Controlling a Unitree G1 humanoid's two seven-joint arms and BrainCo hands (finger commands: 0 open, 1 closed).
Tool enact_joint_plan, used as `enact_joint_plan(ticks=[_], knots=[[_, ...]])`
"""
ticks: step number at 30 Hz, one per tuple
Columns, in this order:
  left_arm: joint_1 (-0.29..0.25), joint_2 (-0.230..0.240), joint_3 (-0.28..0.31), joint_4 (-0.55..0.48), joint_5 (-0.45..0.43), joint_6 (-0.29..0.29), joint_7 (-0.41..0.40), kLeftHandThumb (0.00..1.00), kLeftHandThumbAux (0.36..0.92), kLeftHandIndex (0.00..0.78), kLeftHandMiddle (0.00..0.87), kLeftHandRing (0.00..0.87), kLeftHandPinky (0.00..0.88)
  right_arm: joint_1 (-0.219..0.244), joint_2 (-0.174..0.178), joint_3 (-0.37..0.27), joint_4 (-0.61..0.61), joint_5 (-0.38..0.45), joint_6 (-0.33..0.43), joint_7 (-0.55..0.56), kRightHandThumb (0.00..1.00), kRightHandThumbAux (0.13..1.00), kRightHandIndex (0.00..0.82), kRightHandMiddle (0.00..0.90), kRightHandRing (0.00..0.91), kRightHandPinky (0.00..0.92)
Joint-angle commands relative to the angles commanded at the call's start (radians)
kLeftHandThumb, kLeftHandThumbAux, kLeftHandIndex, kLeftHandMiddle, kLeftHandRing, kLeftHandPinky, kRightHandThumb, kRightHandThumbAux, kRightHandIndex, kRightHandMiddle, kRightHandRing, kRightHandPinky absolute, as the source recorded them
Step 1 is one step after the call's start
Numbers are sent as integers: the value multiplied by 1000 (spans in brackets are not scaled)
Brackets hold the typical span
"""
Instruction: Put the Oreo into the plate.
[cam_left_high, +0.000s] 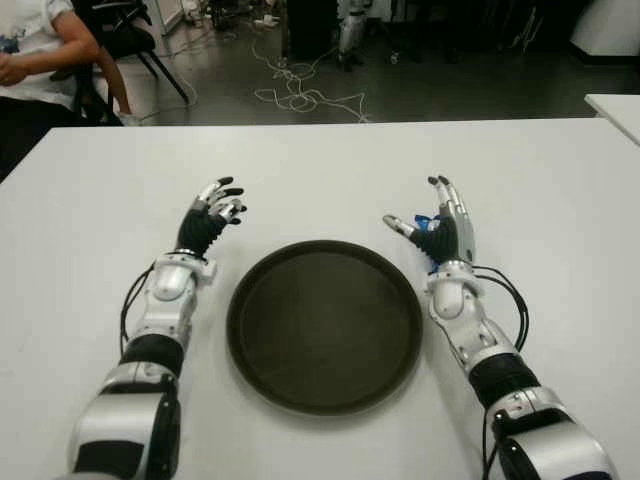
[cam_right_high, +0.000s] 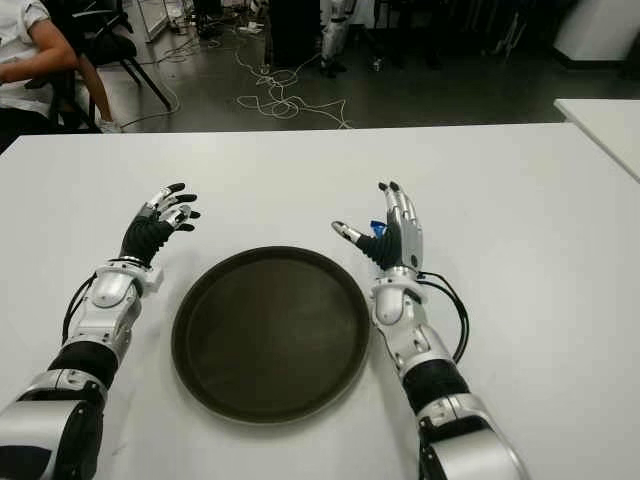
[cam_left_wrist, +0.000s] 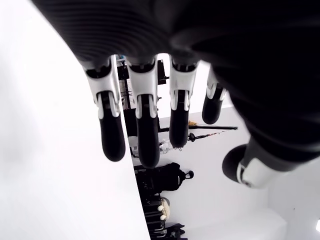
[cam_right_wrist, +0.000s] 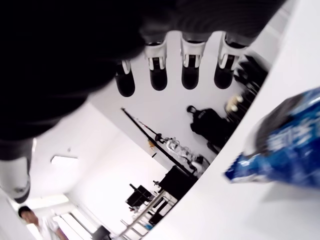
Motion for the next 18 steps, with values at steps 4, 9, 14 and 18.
enact_joint_plan(ticks=[4, 9, 14, 18], knots=[[0, 0, 1, 0, 0, 3, 5, 709, 553, 150, 231, 289, 312, -5, -2, 13, 17, 0, -6, -17, 8, 470, 0, 0, 0, 0], [-1, -1, 1, 2, 1, 1, 9, 708, 551, 156, 230, 292, 328, -14, -8, 26, 35, 0, -15, -30, 1, 454, 0, 0, 0, 0], [0, 2, 1, 3, 0, -4, 6, 706, 549, 157, 227, 296, 326, -24, -34, 60, 27, -50, 10, -73, 0, 434, 0, 0, 0, 0], [1, 3, 2, 6, -1, -9, 4, 716, 554, 162, 238, 298, 316, -15, -69, 92, -32, -119, 72, -81, 0, 414, 0, 0, 0, 0]])
